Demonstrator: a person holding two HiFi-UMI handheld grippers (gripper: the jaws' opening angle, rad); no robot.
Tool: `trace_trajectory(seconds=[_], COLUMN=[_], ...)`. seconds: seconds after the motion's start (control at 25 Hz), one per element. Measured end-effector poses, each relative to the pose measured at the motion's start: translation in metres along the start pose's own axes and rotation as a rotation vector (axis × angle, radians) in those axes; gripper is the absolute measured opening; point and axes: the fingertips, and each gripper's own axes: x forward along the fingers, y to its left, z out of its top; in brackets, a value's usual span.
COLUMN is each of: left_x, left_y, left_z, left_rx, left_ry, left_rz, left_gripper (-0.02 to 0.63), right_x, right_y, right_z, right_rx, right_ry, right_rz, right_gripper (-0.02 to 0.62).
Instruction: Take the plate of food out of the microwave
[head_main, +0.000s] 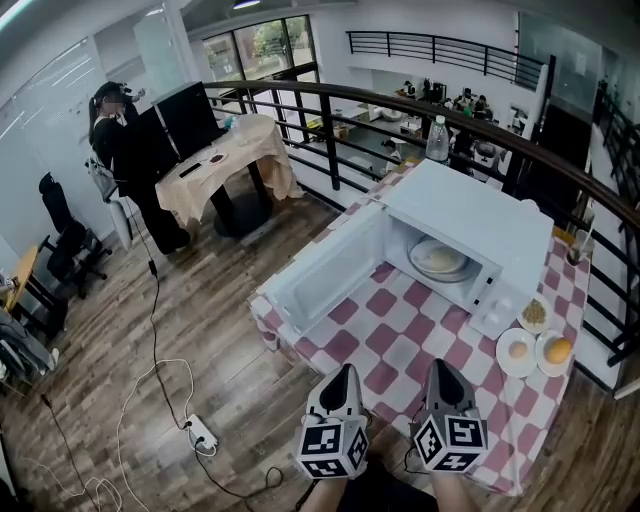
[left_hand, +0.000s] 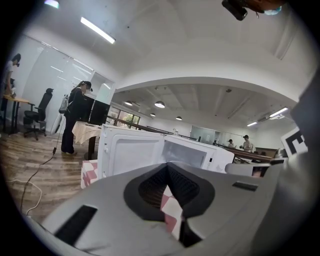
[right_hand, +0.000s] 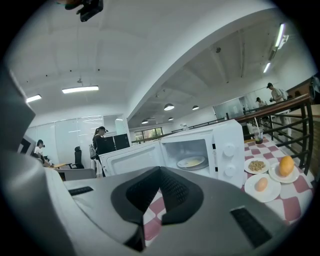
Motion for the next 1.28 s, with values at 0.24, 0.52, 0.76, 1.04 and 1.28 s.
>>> trace_trajectory(seconds=[0.24, 0.52, 0.76, 1.04, 1.28], left_x=[0.019, 0.053, 0.095, 0.147, 0.190], left_y=[0.005, 0.018, 0.025, 0.027, 0.027], left_z=[0.002, 0.002, 0.008, 0.012, 0.017], left_rx=[0.004, -0.003, -0.015, -0.006, 0.000], left_ry=[0.009, 0.033, 0.062, 0.102, 0.137], left_rz=[-0.017, -0.043, -0.092, -0.166, -0.225], left_gripper=[0.014, 0.012, 0.012, 0.012, 0.012], right_x=[0.020, 0.050, 0.081, 0.123, 0.158], right_y=[-0.002, -0.006, -0.014, -0.027, -0.035], right_z=[-0.001, -0.001, 0.003, 0.007, 0.014], right_rx=[0.010, 0.018, 0.032, 0.053, 0.070], right_ry=[0.006, 0.014, 0.027, 0.051, 0.061], right_rz=[-0.018, -0.042, -0.092, -0.148, -0.187], right_gripper=[-0.006, -0.006, -0.006, -0.006, -0.006])
